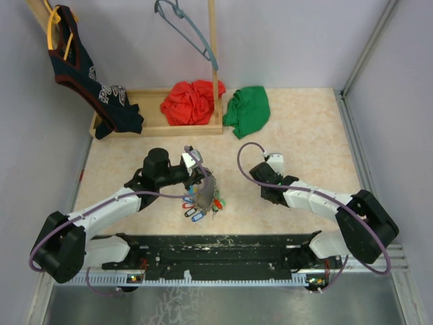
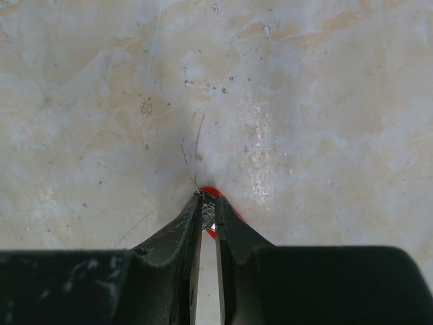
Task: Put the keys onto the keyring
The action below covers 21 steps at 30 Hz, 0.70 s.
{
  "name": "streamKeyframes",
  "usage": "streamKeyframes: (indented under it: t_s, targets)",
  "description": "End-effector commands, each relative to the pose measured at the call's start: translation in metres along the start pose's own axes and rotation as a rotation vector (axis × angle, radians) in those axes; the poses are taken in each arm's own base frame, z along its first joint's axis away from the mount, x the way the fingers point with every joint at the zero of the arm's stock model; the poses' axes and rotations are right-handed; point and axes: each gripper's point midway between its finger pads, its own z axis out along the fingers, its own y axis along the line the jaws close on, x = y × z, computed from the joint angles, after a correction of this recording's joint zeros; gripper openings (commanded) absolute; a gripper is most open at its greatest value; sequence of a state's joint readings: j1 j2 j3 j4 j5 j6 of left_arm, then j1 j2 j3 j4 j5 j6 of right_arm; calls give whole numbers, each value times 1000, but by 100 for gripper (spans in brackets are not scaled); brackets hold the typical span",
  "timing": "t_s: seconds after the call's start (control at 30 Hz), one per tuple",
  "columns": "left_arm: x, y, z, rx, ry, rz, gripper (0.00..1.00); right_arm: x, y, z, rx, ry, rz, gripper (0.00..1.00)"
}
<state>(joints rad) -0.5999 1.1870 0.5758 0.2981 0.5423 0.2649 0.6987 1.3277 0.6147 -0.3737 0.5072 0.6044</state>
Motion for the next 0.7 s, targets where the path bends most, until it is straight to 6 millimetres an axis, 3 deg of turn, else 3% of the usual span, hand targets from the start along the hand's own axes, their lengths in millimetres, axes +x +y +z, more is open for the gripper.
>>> streamKeyframes:
  t_s: [0.0,0.2,0.37,0.67]
  targets:
    - [-24,3,0,-2,-58,39,0,-16,8,-3,-21,-68,32,14]
    - [-25,2,-1,0,-59,38,0,-15,12,0,-27,-52,17,13]
    - [-24,2,-1,2,-58,37,0,-13,9,0,-14,-42,3,0]
    - [-24,1,0,11,-56,35,0,-23,15,-16,-1,97,-182,0]
